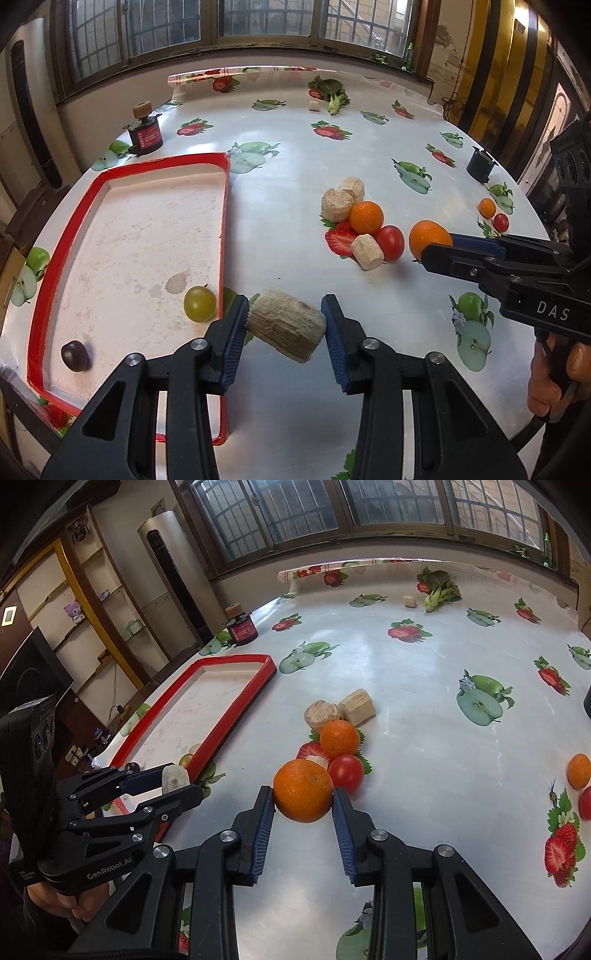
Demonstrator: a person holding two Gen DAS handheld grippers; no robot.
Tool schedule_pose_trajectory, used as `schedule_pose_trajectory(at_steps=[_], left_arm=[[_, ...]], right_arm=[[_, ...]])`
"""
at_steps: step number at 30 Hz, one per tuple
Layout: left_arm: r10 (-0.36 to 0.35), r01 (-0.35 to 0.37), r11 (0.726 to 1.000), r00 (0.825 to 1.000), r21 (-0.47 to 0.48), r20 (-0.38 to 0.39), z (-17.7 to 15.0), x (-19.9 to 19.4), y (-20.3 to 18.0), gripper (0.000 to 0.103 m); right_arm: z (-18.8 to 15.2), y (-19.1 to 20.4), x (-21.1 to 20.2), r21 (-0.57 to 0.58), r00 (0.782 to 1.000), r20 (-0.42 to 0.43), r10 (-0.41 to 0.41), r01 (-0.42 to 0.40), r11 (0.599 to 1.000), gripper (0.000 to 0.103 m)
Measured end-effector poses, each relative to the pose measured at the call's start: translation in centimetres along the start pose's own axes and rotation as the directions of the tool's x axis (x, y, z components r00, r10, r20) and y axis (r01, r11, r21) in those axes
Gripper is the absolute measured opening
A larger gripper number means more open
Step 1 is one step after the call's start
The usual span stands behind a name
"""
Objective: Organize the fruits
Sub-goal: 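Carry the cork cylinder and orange over the red tray with both tools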
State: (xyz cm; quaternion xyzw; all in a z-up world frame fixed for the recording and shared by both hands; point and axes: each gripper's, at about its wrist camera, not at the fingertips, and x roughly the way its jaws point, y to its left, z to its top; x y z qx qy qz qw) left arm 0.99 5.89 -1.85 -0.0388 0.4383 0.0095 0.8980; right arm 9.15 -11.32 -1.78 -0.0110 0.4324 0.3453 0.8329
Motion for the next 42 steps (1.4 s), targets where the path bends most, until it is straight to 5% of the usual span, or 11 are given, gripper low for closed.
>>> schedule_pose_trajectory(at_steps=[42], left_arm=[[0.086, -0.084, 0.987, 0.996, -0.134, 0.01, -0.4, -1.3, 8.4, 0.038]], right_arm=[[2.4, 7.3, 4.7, -0.103, 0.994, -0.058, 0.093, -0.098, 0.99, 0.033]])
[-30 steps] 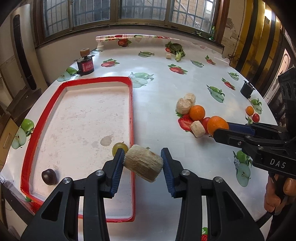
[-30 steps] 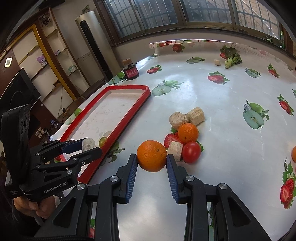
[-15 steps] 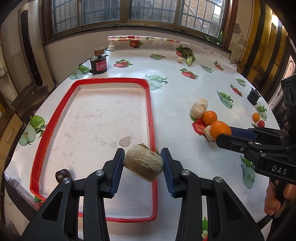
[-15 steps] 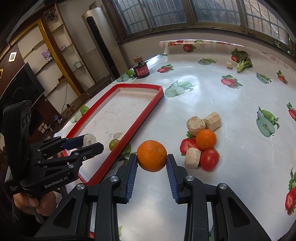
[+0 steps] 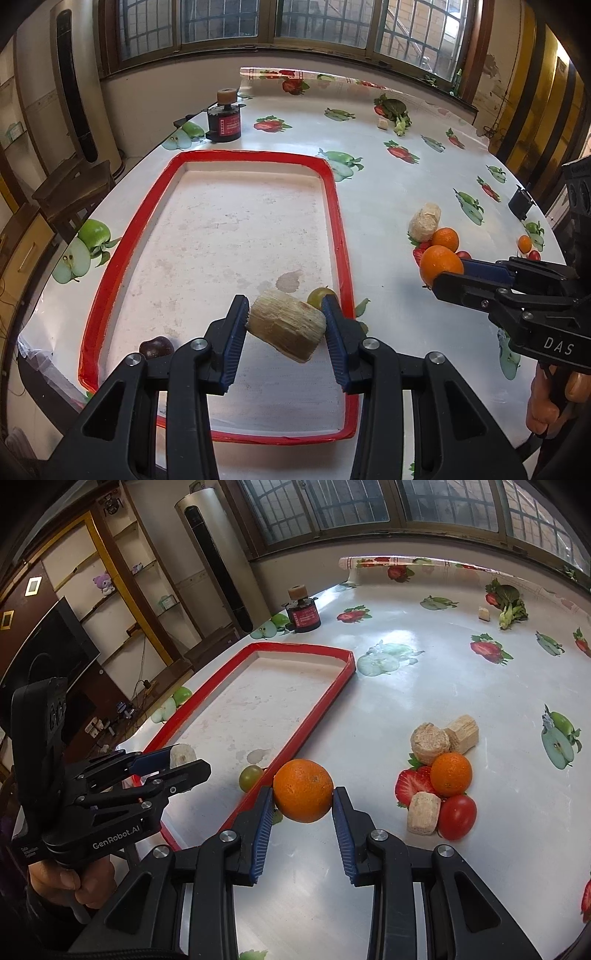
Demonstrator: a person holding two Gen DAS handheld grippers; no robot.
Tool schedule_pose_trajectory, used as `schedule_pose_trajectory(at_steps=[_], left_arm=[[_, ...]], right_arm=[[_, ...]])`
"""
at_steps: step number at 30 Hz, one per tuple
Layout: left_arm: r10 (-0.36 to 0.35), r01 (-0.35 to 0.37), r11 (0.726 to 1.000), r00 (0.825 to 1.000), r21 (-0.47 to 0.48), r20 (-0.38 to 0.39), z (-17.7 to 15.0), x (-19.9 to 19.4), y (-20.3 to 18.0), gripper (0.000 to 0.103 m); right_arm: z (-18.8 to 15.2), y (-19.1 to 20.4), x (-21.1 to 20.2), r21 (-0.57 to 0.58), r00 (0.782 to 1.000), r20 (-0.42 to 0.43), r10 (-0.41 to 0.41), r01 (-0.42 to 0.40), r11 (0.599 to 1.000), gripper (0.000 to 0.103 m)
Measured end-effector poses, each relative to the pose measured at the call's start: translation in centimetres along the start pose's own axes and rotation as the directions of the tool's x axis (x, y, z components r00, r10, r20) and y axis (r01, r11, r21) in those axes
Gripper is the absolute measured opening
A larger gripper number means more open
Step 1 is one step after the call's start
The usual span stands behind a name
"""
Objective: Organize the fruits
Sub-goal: 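Carry the cork cylinder and orange over the red tray with both tools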
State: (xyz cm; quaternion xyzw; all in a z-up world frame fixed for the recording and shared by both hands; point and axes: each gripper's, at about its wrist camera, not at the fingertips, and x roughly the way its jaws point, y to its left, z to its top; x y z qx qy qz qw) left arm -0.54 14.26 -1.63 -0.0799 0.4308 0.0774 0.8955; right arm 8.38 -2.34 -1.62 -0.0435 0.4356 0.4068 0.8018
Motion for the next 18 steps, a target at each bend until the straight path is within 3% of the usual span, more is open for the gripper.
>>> schedule_pose_trajectory(at_steps=[18], left_arm=[[0.049, -0.049, 0.994, 0.999, -0.096, 0.003, 0.7, 0.3, 5.5, 0.039]], right_arm=[[2.4, 3.1, 3.2, -0.047, 0.998, -0.017, 0.056, -0.056, 0.997, 0.033]])
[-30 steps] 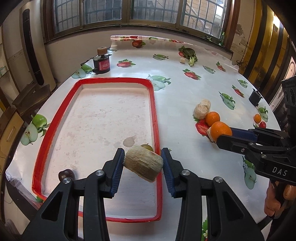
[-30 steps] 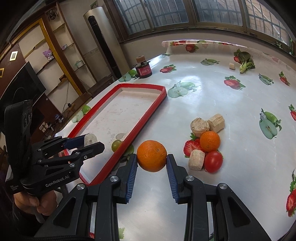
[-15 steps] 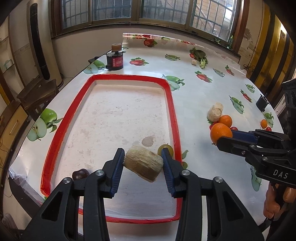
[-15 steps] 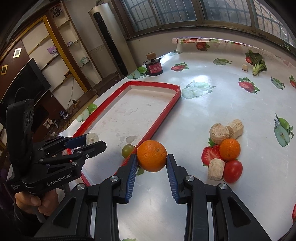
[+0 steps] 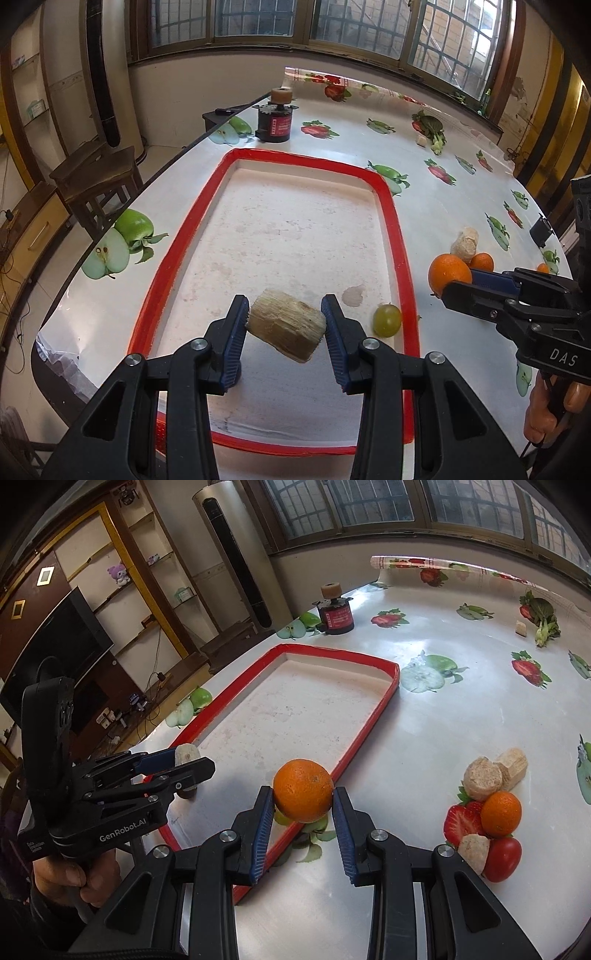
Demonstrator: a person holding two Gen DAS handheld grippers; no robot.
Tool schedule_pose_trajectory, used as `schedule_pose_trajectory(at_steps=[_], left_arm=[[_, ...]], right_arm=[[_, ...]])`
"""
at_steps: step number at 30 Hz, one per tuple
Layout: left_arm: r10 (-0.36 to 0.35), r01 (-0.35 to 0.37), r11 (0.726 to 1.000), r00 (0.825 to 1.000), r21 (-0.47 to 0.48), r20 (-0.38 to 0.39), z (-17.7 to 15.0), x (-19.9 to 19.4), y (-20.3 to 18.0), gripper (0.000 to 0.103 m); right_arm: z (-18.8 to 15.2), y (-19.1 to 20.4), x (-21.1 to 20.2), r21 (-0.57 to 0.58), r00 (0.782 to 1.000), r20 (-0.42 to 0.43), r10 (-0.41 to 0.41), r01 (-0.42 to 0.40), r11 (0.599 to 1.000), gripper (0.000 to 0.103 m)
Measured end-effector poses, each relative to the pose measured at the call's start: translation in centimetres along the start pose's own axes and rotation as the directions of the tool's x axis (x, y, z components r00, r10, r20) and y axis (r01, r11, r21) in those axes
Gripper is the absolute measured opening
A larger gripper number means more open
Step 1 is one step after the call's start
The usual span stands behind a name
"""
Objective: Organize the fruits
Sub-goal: 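Carry the cork cylinder and orange over the red tray with both tools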
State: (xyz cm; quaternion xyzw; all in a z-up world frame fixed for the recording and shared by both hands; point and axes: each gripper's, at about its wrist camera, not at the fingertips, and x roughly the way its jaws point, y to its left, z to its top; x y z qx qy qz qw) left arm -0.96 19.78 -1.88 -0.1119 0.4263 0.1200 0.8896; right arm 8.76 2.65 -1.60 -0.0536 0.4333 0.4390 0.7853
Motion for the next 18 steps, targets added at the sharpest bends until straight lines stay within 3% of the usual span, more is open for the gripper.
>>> schedule_pose_trajectory(at_steps=[18], left_arm=[[0.039, -0.043, 0.998, 0.998, -0.056, -0.055, 1.0, 3.4, 3.3, 0.039]], right_arm=[[2.3, 2.0, 6.7, -0.047, 0.996, -0.079, 0.032, -0.036, 0.998, 0.033]])
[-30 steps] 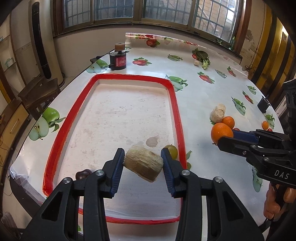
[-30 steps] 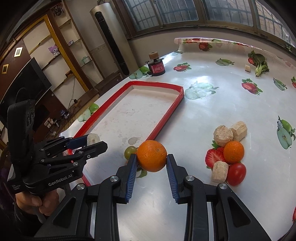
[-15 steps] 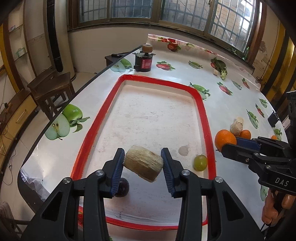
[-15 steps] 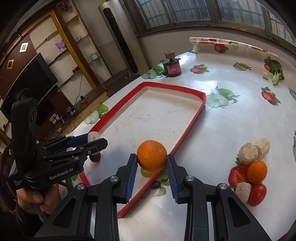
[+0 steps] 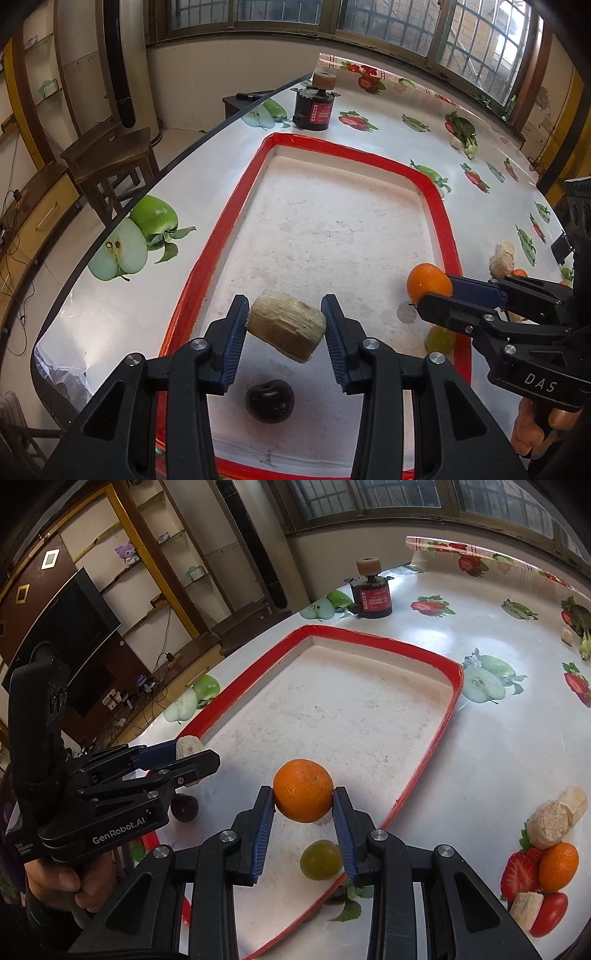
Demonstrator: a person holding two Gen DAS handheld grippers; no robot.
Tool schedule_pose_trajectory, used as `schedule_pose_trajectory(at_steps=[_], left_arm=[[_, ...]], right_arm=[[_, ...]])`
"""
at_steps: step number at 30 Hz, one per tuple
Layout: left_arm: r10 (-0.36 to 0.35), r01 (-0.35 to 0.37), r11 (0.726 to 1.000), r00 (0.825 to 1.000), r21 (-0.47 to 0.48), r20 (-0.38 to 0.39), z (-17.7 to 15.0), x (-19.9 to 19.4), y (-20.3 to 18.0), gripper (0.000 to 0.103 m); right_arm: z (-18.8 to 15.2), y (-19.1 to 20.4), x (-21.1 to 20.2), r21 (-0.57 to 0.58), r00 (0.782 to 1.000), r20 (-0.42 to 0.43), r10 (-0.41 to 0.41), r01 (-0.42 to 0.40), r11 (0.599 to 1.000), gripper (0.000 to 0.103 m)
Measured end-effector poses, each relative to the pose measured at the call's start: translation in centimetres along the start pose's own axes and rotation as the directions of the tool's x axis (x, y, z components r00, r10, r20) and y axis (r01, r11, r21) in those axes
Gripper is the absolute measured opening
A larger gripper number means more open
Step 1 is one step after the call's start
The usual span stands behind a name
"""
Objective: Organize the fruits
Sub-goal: 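Carry the cork cylinder and orange over the red tray with both tools, then open both tools to release the cork cylinder and orange into the tray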
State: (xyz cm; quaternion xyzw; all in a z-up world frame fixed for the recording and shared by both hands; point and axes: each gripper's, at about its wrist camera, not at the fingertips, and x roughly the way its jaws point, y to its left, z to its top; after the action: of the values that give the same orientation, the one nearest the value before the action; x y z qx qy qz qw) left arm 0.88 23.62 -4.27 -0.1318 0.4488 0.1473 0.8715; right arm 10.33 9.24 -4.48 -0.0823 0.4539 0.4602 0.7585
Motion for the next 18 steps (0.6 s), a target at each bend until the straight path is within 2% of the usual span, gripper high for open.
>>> schedule_pose_trajectory(at_steps=[8, 15, 17, 18], left_arm=[[0.01, -0.011, 1.0, 0.999, -0.019, -0.046, -0.1, 1.6, 0.8, 0.039], [0.019, -0.021, 1.0, 0.998, -0.024, -0.061, -0.4, 1.7, 0.8, 0.039], [0.024, -0.025, 0.999, 0.998, -0.022, -0.052, -0.4, 1.2, 0.7, 0.044], [0.023, -0.025, 0.999, 0.999, -0.025, -0.043, -0.5, 0.8, 0.7, 0.047]], right_arm=[[0.5, -0.2, 3.1, -0.018, 0.999, -0.048, -0.021, 0.021, 1.0, 0.033], [0.6, 0.1, 2.9, -0.029, 0.998, -0.054, -0.017, 0.015, 0.999, 0.038], [0.6, 0.3, 2.5, -0.03, 0.999, -0.047, -0.023, 0.022, 0.999, 0.04], [0.6, 0.3, 2.1, -0.029, 0.999, -0.041, -0.019, 0.018, 0.999, 0.046]])
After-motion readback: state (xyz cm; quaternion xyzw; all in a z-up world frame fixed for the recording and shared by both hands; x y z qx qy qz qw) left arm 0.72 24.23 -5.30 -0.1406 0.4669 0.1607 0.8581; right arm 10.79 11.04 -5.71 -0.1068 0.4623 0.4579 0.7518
